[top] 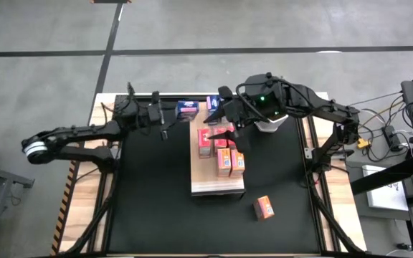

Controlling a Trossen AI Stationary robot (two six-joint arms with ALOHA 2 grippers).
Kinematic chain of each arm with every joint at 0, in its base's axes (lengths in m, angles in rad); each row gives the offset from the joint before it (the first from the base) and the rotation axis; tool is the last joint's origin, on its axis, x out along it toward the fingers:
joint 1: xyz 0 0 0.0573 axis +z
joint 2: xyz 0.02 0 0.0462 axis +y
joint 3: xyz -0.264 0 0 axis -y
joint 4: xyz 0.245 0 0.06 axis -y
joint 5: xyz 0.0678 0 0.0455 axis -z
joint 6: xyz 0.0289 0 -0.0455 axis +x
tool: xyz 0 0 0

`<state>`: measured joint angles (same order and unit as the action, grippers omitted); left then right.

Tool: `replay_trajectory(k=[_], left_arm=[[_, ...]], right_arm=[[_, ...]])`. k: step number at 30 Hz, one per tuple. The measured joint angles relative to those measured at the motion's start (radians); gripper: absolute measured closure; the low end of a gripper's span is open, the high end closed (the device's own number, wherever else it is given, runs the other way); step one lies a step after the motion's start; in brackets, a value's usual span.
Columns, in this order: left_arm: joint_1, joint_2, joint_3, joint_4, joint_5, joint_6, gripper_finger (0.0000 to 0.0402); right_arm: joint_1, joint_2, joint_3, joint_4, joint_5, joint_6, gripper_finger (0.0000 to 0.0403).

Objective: Stack cereal on shelf
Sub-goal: Put the blue cereal box aligned with the other red cereal box on the shelf

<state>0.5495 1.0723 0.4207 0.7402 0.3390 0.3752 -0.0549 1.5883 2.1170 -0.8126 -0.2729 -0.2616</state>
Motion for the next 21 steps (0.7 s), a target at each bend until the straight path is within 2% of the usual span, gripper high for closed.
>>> replay_trajectory(k=[5,8,11,15,21], left_arm=[[0.034,0.113,0.044,-0.001,0.071,0.001,0.0225],[0.056,0.146,0.072,-0.002,0.074,0.001,0.0225],[0.069,0.151,0.093,-0.001,0.089,0.001,0.0225],[0.087,0.134,0.106,-0.012,0.193,0.001,0.0225],[0.148,0.098,0.108,-0.057,0.298,0.000,0.0225]], right_arm=[[0.014,0.000,-0.009,0.004,0.010,0.003,0.0181],[0.014,0.000,-0.039,0.007,0.068,0.003,0.0181],[0.013,0.001,-0.075,0.011,0.202,0.001,0.0181],[0.012,0.001,-0.129,0.095,0.365,-0.001,0.0181],[-0.014,0.012,-0.133,0.163,0.387,0.029,0.0181]])
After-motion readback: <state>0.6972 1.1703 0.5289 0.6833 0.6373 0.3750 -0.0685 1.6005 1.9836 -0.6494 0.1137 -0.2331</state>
